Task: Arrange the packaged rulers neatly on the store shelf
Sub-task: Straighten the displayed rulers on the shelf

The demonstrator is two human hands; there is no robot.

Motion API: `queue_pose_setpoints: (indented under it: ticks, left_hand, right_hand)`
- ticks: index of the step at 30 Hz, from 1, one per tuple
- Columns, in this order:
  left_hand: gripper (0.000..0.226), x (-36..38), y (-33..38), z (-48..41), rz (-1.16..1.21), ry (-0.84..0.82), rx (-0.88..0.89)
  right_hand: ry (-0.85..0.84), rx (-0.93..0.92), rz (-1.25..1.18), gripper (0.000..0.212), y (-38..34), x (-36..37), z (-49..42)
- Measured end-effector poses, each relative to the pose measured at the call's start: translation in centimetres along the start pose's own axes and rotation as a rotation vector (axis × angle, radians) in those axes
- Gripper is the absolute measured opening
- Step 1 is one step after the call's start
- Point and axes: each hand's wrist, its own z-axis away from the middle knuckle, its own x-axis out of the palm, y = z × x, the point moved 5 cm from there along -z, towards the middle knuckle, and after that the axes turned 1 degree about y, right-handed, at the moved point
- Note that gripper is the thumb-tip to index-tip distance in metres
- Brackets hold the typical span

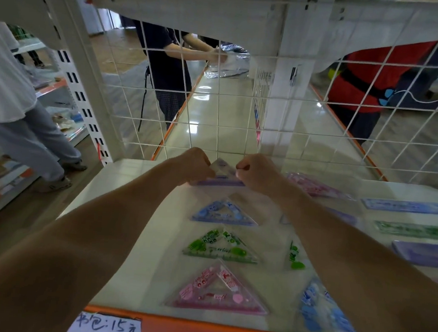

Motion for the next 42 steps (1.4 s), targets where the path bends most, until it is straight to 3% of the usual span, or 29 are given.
queue_pose_setpoints:
  ticks: [3, 9, 13, 20, 23, 31, 36, 42]
  left_hand:
    - [0.011, 0.3, 0.3, -0.2, -0.107, -0.04, 0.003]
    - [0.02, 0.8, 1.0, -0.5, -0.315, -0.053, 0.027]
    - [0.027, 0.8, 1.0, -0.4, -0.348, -0.046, 0.043]
    - [0.02, 0.4, 0.4, 0.0, -0.344, -0.005, 0.106]
    - [0.036, 0.8, 0.5, 0.3, -0.417, 0.016, 0.139]
    - [0.028, 1.6, 0.9, 0.7, -0.584, 0.087, 0.146]
    - [0.01, 1.8, 1.2, 0.8, -0.63, 0.09, 0.147]
    - [0.034, 1.6, 1.6, 1.4, -0.619, 0.052, 0.167]
  right_hand:
    - [-0.04, 0.023, 0.03, 0.029, 0.0, 0.0, 0.2]
    - [-0.068, 0.029, 0.086, 0.023, -0.2, 0.3, 0.3]
    - [-0.065, 0.002, 0.155, 0.021, -0.5, 0.3, 0.6]
    - [-0.061, -0.037, 0.162, 0.018, -0.9, -0.1, 1.3]
    - [-0.035, -0.072, 0.155, 0.039, -1.3, 0.1, 1.8]
    - [-0.02, -0.171, 0.362, 0.032, -1.2, 1.3, 1.9]
    - [-0.004, -0.181, 0.403, 0.032, -1.3, 1.6, 1.9]
    - [-0.016, -0.163, 0.439, 0.036, -1.7, 1.2, 2.7]
